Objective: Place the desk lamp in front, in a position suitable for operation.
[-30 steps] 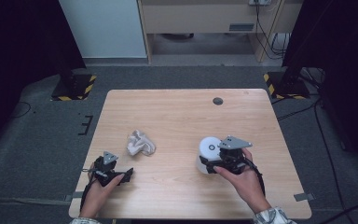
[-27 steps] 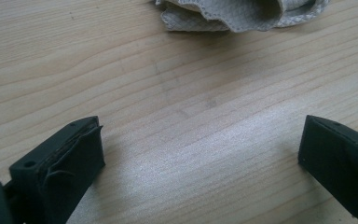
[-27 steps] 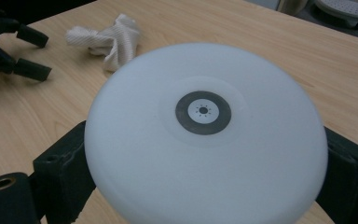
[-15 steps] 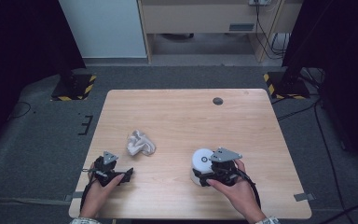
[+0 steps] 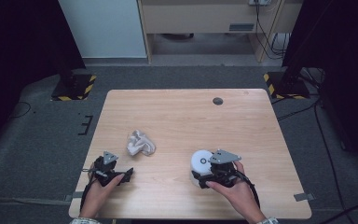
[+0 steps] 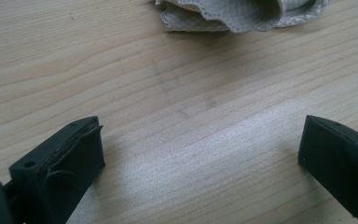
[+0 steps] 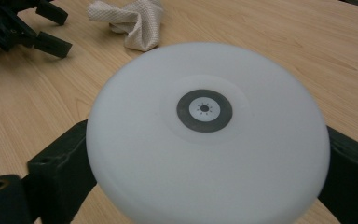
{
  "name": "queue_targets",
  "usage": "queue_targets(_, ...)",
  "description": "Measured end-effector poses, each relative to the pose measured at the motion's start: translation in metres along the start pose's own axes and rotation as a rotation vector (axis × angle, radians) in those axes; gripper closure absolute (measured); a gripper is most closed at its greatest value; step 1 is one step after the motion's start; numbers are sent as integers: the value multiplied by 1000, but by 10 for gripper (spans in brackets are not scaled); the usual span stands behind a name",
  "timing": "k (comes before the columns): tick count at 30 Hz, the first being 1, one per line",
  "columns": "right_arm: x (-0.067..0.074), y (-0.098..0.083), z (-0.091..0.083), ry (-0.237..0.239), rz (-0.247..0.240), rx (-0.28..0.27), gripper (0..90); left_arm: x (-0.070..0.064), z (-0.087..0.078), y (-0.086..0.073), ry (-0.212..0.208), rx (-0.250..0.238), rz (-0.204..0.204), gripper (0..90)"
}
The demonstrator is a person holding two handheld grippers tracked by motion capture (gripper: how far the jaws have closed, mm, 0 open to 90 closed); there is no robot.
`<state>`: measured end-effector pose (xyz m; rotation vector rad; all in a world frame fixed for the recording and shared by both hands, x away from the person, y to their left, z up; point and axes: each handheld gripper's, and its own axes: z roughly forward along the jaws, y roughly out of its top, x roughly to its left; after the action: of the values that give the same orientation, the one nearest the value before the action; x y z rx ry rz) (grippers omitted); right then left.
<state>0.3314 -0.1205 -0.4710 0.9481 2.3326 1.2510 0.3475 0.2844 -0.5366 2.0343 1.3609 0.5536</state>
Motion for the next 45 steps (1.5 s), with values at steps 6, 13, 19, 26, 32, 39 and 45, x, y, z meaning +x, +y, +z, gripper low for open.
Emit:
queue_targets(6, -1, -3, -5, 21, -17, 8, 35, 0, 0, 0, 0, 0, -1, 0)
queue_targets(13, -6, -22, -16, 32, -27, 32, 39, 0, 0, 0, 0, 1, 0, 0)
queue_targets(19, -19, -51, -30, 6, -29, 63, 44, 0, -2, 1, -20, 15, 19, 0)
queue_targets(26, -36, -70, -41, -53, -13, 71, 47, -7, -13, 14, -35, -65, 37, 38)
queue_targets(32, -40, -74, -37, -49, 38, 81, 50, -9, -19, 45, -48, -188, 31, 88)
queue_targets(39, -44, -76, -35, -58, 62, 95, 51, -12, 4, 77, -55, -176, 77, 129)
queue_targets(45, -44, -77, -38, -50, 72, 88, 52, -14, 30, 83, -44, -98, 93, 190)
